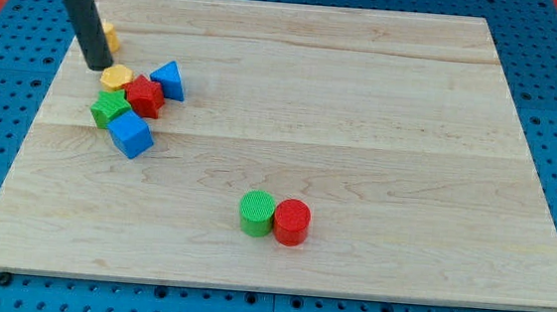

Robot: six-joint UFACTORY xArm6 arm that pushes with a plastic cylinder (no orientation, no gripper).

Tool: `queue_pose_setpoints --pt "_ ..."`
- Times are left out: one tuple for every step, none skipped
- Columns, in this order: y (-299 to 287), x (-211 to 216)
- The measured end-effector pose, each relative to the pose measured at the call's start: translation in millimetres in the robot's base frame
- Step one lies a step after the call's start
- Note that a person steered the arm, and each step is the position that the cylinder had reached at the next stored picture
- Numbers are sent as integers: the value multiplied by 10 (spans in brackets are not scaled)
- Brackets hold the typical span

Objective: Slightly push hexagon into red and green stars

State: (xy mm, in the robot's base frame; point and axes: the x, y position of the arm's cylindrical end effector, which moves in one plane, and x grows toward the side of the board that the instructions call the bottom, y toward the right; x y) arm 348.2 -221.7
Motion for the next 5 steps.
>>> queue_pose_setpoints --pt "194 43" --pt "190 104" --pt "341 108" --pt "382 124" --pt "382 126"
